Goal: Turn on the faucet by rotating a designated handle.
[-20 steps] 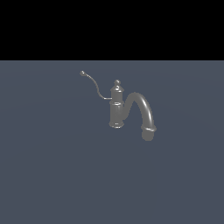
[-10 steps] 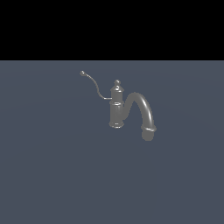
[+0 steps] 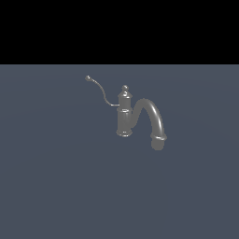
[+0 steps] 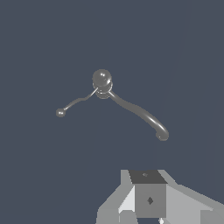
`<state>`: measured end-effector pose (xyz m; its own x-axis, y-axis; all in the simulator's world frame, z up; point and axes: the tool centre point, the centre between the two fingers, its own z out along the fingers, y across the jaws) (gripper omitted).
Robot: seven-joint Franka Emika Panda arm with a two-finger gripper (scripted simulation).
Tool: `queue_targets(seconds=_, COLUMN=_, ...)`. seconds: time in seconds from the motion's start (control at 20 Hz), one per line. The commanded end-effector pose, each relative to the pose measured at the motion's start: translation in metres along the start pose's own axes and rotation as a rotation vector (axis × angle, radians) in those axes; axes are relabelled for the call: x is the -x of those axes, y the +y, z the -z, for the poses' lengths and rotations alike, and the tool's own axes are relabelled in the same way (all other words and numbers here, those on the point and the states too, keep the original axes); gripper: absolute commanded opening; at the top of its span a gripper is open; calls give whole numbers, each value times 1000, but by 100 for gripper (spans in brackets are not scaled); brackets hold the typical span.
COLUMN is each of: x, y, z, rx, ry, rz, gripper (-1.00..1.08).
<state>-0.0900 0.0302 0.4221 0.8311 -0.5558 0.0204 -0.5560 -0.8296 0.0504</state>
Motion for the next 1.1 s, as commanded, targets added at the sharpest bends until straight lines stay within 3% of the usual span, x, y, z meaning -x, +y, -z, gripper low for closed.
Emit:
queue_targets(seconds=0.0, x=-9, y=-12, z=-9, rx=-1, ry=1, rz=-55, gripper=-100)
queue_targets(seconds=1.05, x=-69, y=-112, z=-111, rx=-25, ry=-13, rz=-506, gripper=-100)
